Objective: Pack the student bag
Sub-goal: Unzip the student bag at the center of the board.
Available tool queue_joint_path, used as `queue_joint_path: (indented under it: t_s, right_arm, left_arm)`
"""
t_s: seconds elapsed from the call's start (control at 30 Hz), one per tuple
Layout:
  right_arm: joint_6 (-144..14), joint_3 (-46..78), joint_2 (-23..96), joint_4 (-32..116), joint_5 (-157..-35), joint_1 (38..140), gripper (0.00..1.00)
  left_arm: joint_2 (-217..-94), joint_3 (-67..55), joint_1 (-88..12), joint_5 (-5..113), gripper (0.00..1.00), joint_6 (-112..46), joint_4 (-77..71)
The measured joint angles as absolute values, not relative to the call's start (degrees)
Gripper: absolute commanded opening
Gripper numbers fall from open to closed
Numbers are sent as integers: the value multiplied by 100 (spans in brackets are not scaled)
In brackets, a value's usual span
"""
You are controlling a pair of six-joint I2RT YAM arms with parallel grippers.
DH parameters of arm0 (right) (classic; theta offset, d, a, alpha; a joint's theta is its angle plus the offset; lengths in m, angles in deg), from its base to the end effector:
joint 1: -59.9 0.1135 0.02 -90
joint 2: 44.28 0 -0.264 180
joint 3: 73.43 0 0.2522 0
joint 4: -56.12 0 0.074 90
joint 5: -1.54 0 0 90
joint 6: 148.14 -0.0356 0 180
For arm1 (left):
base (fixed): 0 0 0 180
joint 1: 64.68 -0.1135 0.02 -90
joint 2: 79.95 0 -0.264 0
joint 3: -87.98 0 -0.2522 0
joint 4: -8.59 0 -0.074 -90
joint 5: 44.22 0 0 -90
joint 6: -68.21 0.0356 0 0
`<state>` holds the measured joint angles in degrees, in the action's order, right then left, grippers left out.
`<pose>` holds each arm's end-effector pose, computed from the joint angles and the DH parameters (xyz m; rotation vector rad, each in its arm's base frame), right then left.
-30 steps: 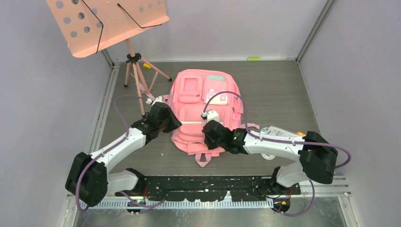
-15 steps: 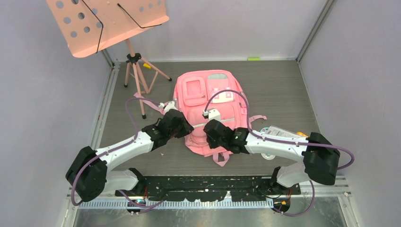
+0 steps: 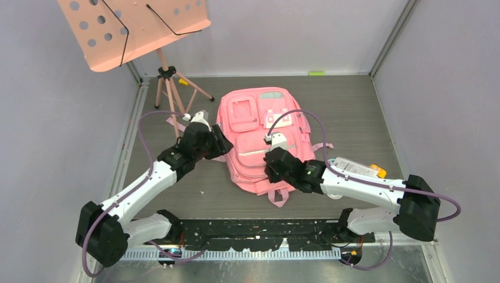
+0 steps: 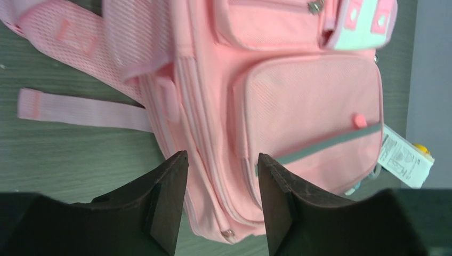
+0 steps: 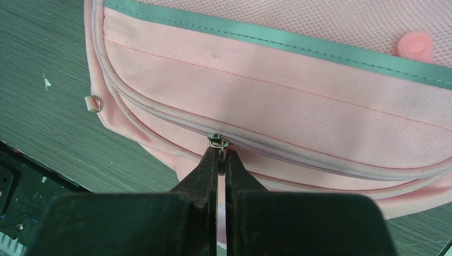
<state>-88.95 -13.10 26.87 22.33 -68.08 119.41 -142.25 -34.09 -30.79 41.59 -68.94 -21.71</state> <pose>0.1420 0.2168 0.2406 -0.4051 2.2858 0.3931 0.1997 -0.1310 0.2657 -0.3049 2.2466 -0.7090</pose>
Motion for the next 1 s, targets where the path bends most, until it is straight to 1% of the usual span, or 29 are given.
queue_joint_path:
  t_s: [0.1, 0.2, 0.37, 0.43, 0.53, 0.63, 0.67, 0.7, 0.73, 1.0]
  right_arm:
    - [-8910, -1310, 2687, 2218, -6825, 11928, 0]
    - [-8945, -1310, 2687, 2213, -6845, 11921, 0]
    - [-9002, -1319, 2681, 2211, -6884, 11906, 0]
    - [-9015, -1334, 2668, 2211, -6893, 11904, 0]
    - [-9048, -1356, 2626, 2211, -6904, 11902, 0]
    - [-9087, -1404, 2556, 2211, -6902, 11895, 0]
    - [-9092, -1417, 2545, 2211, -6902, 11891, 0]
    - [-9105, -1430, 2539, 2204, -6900, 11891, 0]
    - [-9116, -1437, 2539, 2196, -6900, 11891, 0]
    - [-9271, -1452, 2550, 2156, -6909, 11932, 0]
  left_arm:
    - [-14446, -3311, -3560, 4448, 48, -6774, -2136]
    - [-14822, -3221, -3875, 4704, 48, -6671, -2101]
    - [-15602, -2955, -3960, 5014, 46, -6457, -1979]
    - [-15830, -2885, -3967, 5075, 43, -6365, -1913]
    - [-16009, -2876, -3980, 5167, 34, -6306, -1786]
    - [-16103, -2876, -3995, 5348, 19, -6309, -1657]
    - [-16127, -2878, -3995, 5429, 10, -6313, -1605]
    - [-16147, -2880, -3995, 5506, 4, -6320, -1565]
    - [-16160, -2885, -3995, 5580, 0, -6328, -1535]
    - [-16063, -3117, -3927, 5574, 0, -6494, -1257]
